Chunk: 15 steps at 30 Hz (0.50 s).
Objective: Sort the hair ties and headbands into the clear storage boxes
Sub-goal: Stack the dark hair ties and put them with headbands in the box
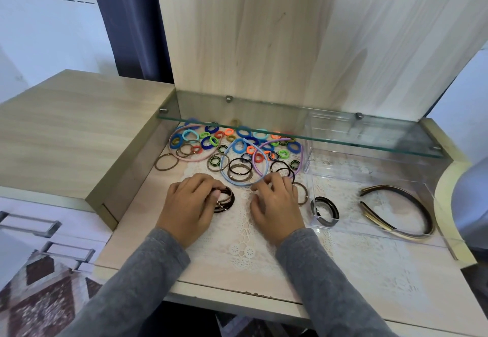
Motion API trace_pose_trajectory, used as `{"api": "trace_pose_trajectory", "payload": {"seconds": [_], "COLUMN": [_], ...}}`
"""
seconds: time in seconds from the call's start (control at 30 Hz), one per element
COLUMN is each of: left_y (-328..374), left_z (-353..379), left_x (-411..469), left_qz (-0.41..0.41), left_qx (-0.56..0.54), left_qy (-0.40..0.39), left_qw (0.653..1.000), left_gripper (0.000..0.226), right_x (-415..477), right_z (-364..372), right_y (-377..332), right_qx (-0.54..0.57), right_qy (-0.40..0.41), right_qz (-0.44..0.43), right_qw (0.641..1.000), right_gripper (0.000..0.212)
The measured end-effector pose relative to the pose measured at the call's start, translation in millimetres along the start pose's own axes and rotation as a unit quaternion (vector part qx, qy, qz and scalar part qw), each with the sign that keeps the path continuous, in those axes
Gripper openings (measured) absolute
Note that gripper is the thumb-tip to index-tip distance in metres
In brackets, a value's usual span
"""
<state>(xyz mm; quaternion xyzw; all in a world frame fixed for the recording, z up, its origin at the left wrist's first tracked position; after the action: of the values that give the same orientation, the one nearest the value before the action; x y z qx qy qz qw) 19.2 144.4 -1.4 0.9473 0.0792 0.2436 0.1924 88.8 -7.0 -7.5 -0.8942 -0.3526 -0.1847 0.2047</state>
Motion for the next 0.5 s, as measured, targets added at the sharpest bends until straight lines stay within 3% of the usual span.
{"api": "trace_pose_trajectory", "payload": {"seconds": [0.13,0.23,0.5], "left_y": [-30.5,-48.2,-55.4], "left_z": [-3.2,4.1,16.5], "left_x": [0.2,-0.1,-4.6], "left_qz": [-0.115,-0.189,-0.216], "left_qx": [0.023,0.030,0.070], "left_qy": [0.029,0.008,-0.029], "left_qw": [0.993,0.981,0.974], "left_gripper": [0.034,0.040,0.031], "right_x": [3.3,7.7,20.7], "right_z": [4.9,11.1,16.9], "right_y": [-21.7,-36.4,-56.0], "right_qx": [0.074,0.043,0.000], "right_qy": [-0.046,-0.097,-0.165], "right_qz": [-0.055,-0.089,-0.153], "right_qw": [0.995,0.990,0.974], "right_gripper": [0.029,0.039,0.025]}}
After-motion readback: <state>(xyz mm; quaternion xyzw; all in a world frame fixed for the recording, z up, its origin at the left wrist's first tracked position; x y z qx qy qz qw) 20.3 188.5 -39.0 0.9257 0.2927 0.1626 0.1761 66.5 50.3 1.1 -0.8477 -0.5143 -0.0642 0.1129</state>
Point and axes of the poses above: each hand's wrist, its own x-axis towards the middle knuckle, its own z-axis out of the palm, y = z × x, the point moved 10 cm from there along x, towards the middle knuckle, and after that the axes turned 8 degrees about -z, right-handed, at the moved point
